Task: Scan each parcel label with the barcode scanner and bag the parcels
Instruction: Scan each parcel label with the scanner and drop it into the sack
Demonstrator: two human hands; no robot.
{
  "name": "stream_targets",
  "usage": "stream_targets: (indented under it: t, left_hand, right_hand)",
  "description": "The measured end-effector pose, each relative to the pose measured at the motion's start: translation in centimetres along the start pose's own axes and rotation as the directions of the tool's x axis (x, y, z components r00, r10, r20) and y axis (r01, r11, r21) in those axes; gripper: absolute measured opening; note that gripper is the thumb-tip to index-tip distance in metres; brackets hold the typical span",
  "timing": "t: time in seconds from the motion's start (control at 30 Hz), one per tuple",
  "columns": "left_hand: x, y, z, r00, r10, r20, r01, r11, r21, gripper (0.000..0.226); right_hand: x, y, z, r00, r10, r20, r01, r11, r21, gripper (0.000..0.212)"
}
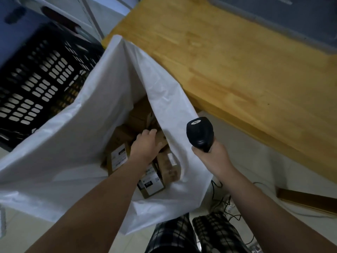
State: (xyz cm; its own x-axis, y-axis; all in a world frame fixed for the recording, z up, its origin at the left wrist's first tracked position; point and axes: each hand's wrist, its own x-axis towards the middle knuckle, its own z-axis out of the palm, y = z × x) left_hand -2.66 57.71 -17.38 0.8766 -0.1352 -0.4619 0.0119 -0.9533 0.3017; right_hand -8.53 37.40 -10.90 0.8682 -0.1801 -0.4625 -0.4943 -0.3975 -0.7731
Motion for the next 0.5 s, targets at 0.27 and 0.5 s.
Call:
stream_targets:
  t: [0.27,0.5]
  left_hand:
    - [0.1,8.3,-7.9,0.933,0.292,-0.209,-0.286,0.956,0.058,0.052]
    - [1.1,20.3,-13.0,0.844,0.459,-0.276,-0.447,0.888,0.11,0.053]
  right_hand:
    - [0.5,-1.9,-6.6,0.987,-0.007,-0.16,0.013,0.999,0.041,0.016]
    - [0.8,-3.1,-17.7,0.929,-0.078,-0.361,0.081,0.997,-0.006,0.038]
